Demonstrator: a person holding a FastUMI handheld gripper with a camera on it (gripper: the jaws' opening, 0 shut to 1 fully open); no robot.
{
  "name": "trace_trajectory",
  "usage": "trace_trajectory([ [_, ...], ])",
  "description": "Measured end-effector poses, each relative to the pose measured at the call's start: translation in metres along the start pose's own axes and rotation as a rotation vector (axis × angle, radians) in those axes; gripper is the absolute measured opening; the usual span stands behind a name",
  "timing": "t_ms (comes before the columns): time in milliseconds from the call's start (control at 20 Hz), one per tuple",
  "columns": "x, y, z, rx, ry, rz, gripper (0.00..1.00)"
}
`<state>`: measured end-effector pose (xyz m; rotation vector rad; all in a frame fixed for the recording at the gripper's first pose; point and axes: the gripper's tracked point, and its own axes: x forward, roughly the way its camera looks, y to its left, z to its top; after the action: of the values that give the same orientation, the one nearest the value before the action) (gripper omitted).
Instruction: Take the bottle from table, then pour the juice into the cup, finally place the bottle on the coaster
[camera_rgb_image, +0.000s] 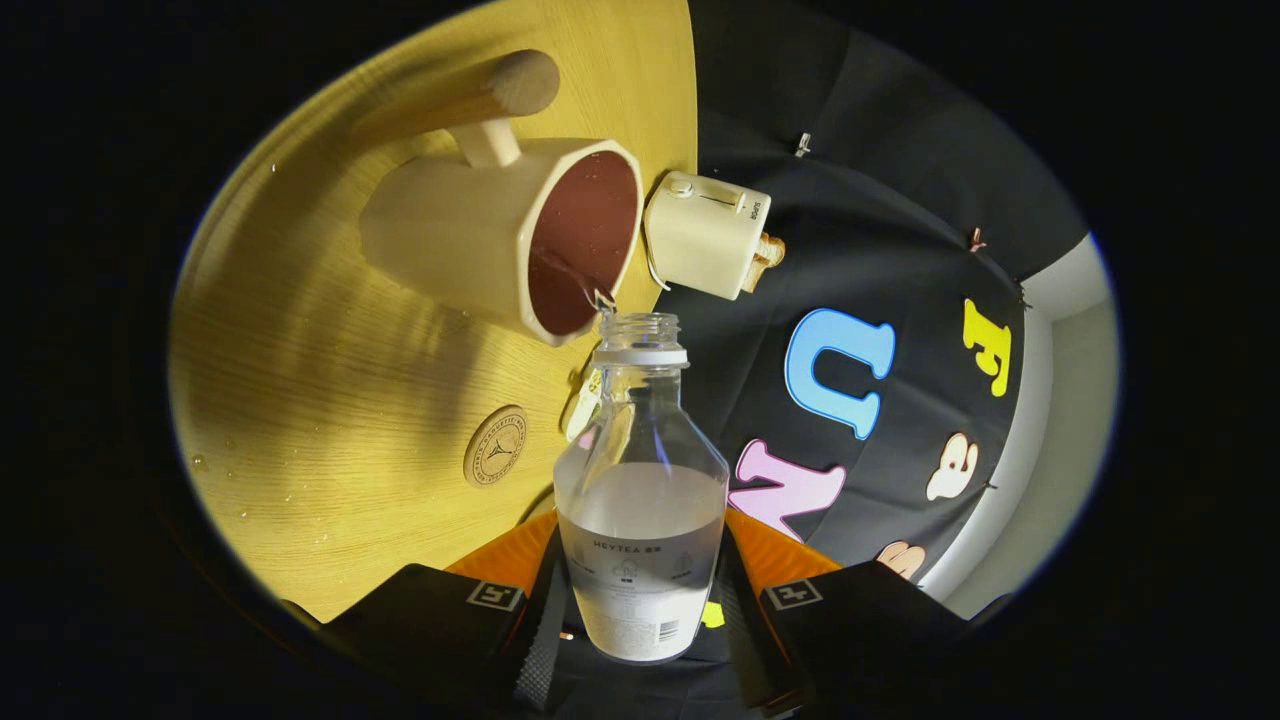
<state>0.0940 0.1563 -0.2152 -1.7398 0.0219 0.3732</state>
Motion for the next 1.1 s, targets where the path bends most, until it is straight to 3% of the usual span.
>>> trace_trajectory([
  [1100,0.002,-0.023,0.016,-0.204,-0.093,-0.070,0.72],
])
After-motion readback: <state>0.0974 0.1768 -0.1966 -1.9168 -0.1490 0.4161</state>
